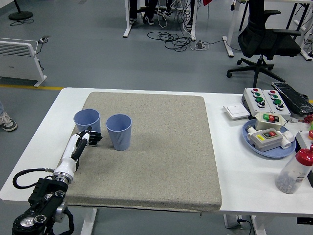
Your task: Push cup pick cup insert cup
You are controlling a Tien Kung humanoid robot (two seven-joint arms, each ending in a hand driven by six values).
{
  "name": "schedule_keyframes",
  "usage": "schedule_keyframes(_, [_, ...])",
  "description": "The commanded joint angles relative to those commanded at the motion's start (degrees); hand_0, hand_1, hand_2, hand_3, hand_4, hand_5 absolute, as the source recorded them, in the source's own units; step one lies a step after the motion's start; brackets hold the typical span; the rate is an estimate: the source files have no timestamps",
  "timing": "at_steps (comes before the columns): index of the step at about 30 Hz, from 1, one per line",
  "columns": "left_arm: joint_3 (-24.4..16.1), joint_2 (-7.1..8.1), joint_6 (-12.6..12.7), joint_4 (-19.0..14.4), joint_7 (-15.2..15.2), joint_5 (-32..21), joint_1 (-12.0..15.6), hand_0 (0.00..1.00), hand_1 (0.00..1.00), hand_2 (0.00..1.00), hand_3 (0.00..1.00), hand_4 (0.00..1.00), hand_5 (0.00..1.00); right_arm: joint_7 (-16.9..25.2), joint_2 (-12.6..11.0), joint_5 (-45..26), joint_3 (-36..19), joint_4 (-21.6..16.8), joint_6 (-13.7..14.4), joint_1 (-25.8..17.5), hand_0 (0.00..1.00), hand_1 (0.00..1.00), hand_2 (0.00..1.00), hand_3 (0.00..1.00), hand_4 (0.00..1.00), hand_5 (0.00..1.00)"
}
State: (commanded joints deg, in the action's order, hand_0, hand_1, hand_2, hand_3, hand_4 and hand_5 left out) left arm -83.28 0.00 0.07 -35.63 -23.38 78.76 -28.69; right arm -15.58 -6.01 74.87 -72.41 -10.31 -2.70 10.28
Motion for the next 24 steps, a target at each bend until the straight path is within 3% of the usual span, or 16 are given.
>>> schedule_keyframes(9, [-1.0,0.00,-0.5,4.6,-0.9,2.5,-2.3,0.629,0.615,0.549,0.484,0.536,0.998,0.0,0.1,-0.2,0.5,0.0,0.0,-0.4,0.724,0.656,0.660,0.582,0.092,0.539])
schedule_keyframes(24, [-2.3,0.00,-0.9,8.9,-1.2,3.6,-6.1,0.626,0.609,0.546,0.483,0.536,0.998,-0.1,0.1,-0.7,1.2,0.0,0.1,-0.3,0.723,0.656,0.659,0.581,0.092,0.540])
